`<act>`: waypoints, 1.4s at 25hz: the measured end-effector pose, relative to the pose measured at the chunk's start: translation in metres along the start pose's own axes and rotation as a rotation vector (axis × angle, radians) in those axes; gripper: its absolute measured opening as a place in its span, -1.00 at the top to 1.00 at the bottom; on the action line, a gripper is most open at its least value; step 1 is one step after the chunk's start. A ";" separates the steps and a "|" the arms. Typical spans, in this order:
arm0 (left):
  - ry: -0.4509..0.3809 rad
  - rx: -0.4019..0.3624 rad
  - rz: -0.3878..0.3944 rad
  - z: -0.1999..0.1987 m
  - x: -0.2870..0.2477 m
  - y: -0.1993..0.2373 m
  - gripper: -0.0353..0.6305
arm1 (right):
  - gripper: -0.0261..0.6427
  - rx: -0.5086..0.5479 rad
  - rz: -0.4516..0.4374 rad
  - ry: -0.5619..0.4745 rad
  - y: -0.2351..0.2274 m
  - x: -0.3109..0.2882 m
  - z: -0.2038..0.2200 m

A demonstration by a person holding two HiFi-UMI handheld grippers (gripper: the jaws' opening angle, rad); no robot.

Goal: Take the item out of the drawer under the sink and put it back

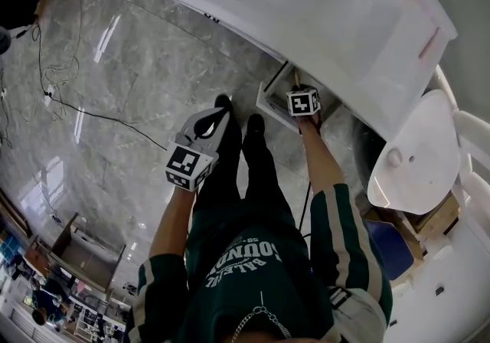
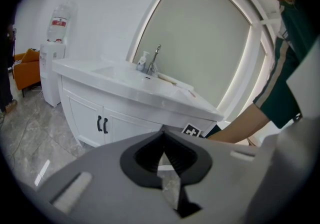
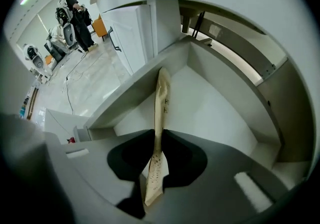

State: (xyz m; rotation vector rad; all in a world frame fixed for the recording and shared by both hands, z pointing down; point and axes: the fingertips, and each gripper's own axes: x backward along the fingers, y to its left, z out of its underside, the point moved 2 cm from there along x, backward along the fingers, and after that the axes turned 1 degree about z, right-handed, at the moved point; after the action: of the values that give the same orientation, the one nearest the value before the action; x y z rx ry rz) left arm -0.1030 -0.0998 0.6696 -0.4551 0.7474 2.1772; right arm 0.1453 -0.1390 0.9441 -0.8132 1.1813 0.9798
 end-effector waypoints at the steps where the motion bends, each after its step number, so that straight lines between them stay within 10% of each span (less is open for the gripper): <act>1: 0.001 -0.004 0.002 0.000 0.001 0.000 0.74 | 0.77 -0.008 0.002 0.003 0.000 0.001 -0.001; 17: -0.037 -0.041 0.040 -0.033 0.018 -0.018 0.75 | 0.78 0.040 -0.001 -0.015 0.014 0.069 0.011; 35: -0.119 -0.075 0.047 -0.087 0.052 -0.042 0.75 | 0.79 -0.010 -0.078 -0.309 0.054 0.234 -0.018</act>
State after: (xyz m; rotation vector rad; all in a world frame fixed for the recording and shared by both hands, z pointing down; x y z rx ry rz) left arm -0.0974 -0.1046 0.5601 -0.3457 0.6190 2.2607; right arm 0.1096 -0.0913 0.7103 -0.6821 0.8738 1.0073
